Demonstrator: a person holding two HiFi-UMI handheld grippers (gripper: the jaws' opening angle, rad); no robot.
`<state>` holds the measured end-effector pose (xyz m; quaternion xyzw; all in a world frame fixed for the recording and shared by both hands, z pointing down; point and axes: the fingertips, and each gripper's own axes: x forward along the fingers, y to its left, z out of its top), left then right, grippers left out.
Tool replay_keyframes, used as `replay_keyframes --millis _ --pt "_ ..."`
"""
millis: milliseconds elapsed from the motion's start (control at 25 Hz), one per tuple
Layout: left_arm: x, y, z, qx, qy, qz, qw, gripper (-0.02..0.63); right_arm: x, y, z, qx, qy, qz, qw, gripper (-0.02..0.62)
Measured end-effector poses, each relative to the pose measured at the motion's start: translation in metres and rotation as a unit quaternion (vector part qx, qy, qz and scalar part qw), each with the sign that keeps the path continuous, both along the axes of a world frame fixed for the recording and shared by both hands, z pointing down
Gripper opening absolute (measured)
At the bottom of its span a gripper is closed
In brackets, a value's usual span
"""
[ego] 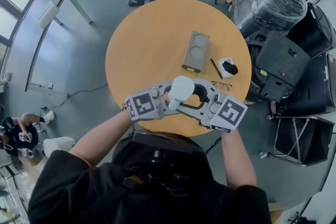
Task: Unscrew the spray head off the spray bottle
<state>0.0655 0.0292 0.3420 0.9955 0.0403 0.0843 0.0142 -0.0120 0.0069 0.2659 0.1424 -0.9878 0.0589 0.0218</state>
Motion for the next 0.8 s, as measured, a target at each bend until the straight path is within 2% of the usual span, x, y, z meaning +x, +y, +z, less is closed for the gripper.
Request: replay_keyframes --millis 120,200,440,560,680,800 --pt "0.000 0.001 -0.002 0.004 -0.001 -0.011 0.9999 0.281 -0.001 0.002 0.001 0.008 0.016 0.017 1.000 0.262" --pt "-0.001 0.002 -0.002 0.006 -0.003 -0.020 0.9998 0.282 0.000 0.000 0.004 0.004 0.022 0.033 0.999 0.299" --pt "-0.006 -0.013 -0.007 -0.014 0.024 -0.063 0.9976 0.284 0.021 -0.009 -0.002 -0.006 0.005 0.087 0.996 0.348" --pt "-0.008 -0.021 -0.009 -0.019 0.031 -0.086 0.9956 0.284 0.031 -0.011 -0.008 -0.006 -0.002 0.117 0.993 0.351" --pt "-0.008 -0.030 -0.010 -0.009 0.028 -0.126 0.9916 0.285 0.027 -0.010 -0.010 -0.003 0.003 0.151 0.989 0.357" --pt "-0.006 -0.040 -0.007 -0.004 0.022 -0.181 0.9832 0.285 0.017 -0.011 -0.004 0.004 0.020 0.193 0.981 0.357"
